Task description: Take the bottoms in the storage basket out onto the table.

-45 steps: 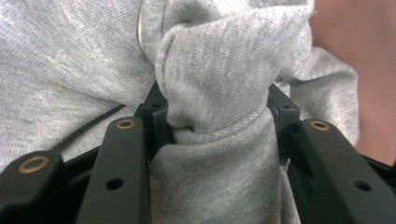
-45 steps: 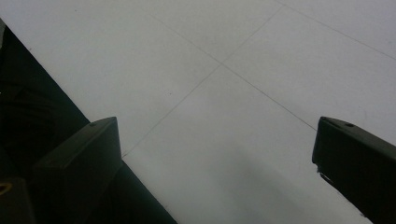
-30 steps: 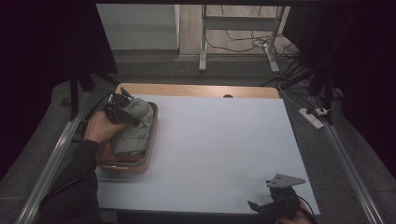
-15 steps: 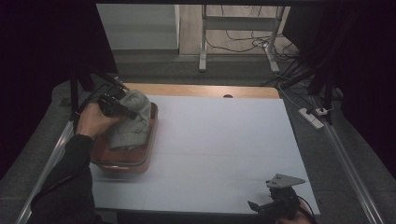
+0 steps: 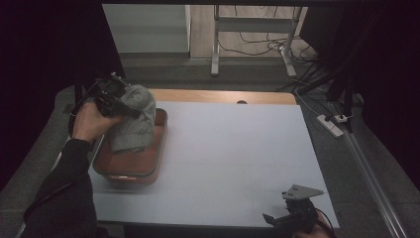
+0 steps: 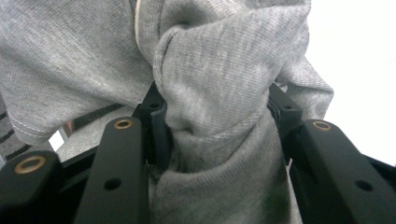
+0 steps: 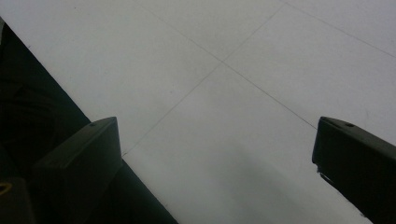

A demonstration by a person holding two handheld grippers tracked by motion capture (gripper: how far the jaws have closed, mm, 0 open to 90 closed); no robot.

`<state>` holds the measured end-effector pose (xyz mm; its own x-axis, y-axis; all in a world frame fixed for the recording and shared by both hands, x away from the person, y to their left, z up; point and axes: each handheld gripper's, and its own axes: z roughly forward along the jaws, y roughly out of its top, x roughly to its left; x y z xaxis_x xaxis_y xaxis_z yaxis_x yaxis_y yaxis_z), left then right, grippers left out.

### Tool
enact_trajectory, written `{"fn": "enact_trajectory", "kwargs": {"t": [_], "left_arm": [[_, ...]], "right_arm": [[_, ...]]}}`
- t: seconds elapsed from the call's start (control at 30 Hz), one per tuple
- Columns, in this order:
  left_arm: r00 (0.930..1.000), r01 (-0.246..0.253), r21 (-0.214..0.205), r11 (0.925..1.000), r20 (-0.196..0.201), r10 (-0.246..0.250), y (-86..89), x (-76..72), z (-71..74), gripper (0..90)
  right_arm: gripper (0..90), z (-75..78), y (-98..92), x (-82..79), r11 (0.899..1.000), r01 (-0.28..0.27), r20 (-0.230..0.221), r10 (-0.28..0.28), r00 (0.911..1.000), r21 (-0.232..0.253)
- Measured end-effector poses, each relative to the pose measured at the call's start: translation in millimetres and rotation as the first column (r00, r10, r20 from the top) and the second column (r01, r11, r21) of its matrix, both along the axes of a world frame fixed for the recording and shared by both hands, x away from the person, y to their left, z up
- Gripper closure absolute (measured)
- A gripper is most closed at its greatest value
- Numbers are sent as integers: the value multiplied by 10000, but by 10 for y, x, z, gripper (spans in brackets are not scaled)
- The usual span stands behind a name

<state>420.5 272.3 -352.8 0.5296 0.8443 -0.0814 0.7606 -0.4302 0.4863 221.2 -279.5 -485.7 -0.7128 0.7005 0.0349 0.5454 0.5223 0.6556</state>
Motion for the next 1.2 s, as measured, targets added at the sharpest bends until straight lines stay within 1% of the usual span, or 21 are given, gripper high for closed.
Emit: {"fn": "enact_trajectory", "kwargs": {"t": [0.1, 0.27, 0.73, 1.0, 1.1, 1.2], "left_arm": [[9999, 99, -67, 9999, 99, -98, -17, -14, 63, 531], [9992, 290, -11, 9996, 270, -289, -94, -25, 138, 529], [9941, 924, 88, 9957, 564, -928, -407, -27, 264, 528], [9890, 1294, 133, 9915, 701, -1300, -592, -33, 315, 527], [9871, 1430, 126, 9896, 704, -1436, -659, -26, 315, 527], [9852, 1549, 209, 9877, 706, -1560, -723, -14, 309, 526]], "right_arm": [[15, 0, 1, 0, 10000, -3, -1, 3, 10000, -10], [15, 1, 2, -2, 10000, -2, 9, 2, 10000, -35], [15, 2, -1, -3, 10000, -10, 19, 10, 10000, -6], [15, 3, -2, -5, 10000, -29, 35, 29, 10000, -5], [15, 5, -6, -7, 10000, -26, 64, 26, 10000, 21], [15, 6, -8, -7, 10000, -28, 78, 28, 10000, 37]]}}
